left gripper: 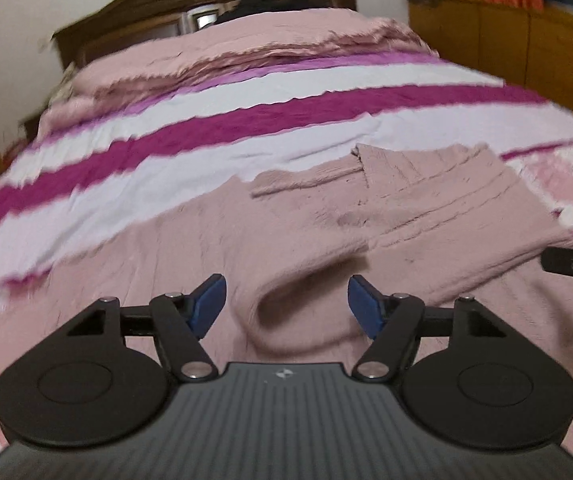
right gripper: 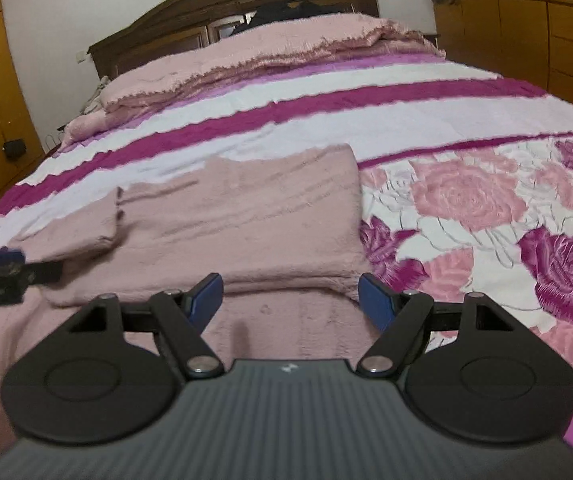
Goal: Fold small clothes
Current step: 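Grasp the other sleeve with the left tool, fold it across the body, release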
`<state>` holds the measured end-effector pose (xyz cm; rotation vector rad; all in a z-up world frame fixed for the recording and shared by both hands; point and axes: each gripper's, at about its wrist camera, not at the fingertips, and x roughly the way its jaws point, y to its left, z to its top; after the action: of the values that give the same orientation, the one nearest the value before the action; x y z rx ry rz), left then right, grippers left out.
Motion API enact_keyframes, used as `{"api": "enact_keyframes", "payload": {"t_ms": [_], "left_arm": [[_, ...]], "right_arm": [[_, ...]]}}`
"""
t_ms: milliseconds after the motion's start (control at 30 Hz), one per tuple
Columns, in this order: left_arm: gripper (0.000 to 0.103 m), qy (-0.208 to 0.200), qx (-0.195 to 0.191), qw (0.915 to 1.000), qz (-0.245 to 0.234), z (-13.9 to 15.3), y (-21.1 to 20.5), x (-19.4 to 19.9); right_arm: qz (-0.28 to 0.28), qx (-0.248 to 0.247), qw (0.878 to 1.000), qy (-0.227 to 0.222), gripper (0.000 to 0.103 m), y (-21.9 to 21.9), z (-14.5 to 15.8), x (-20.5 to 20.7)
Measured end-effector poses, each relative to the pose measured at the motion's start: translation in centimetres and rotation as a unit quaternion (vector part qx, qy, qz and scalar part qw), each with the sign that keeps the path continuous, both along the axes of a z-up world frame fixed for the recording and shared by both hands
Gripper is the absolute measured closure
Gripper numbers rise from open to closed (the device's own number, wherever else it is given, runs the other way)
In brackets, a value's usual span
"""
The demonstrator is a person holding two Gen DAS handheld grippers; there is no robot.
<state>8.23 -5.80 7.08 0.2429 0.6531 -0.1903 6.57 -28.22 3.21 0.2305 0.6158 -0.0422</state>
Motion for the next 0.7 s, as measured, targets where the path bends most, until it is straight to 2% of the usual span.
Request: {"api": "enact_keyframes", "payload": {"t_ms": [100,167,200,233,300,433,500,600,700], "left_arm": [[0.029,-0.007,0.059,0.9981,-0.013,-1.4,-2.1,1.8],[0.035,-0.022,0.087,0.9957,-0.022,-2.1,-3.4,2.5],[0.043,-0.028,0.094,0.9949,-0.026,-2.4,-3.7,2.9],[0.062,-0.033,0.095,0.9945,-0.030,-2.6,-4.0,3.2],[0.085,-0.034,0.081,0.9956,-0.034,-2.7,-4.3,3.9],[0.090,-0.050,0.024,0.9984,-0.008,-1.6,-2.9,3.8],[0.090,-0.064,0.006,0.9976,0.024,-1.0,-1.6,3.7],[0.090,-0.077,-0.040,0.9928,0.082,-0.1,1.3,3.4],[0.090,-0.078,-0.062,0.9876,0.121,0.2,4.0,3.5]], "right_arm": [[0.001,0.004,1.000,-0.003,0.025,-0.1,-1.2,0.4],[0.005,-0.008,1.000,-0.008,0.023,0.4,-1.6,0.3],[0.009,-0.013,1.000,-0.011,0.019,0.7,-1.7,0.3],[0.013,-0.018,1.000,-0.013,0.018,0.9,-1.8,0.2],[0.017,-0.031,0.999,-0.017,0.017,1.3,-2.1,0.1],[0.018,-0.030,0.999,-0.021,0.016,1.0,-2.2,0.0],[0.018,-0.029,0.999,-0.022,0.016,1.0,-2.2,0.1],[0.018,-0.030,0.999,-0.023,0.016,1.2,-2.3,0.0],[0.018,-0.031,0.999,-0.023,0.016,1.2,-2.4,0.0]]}}
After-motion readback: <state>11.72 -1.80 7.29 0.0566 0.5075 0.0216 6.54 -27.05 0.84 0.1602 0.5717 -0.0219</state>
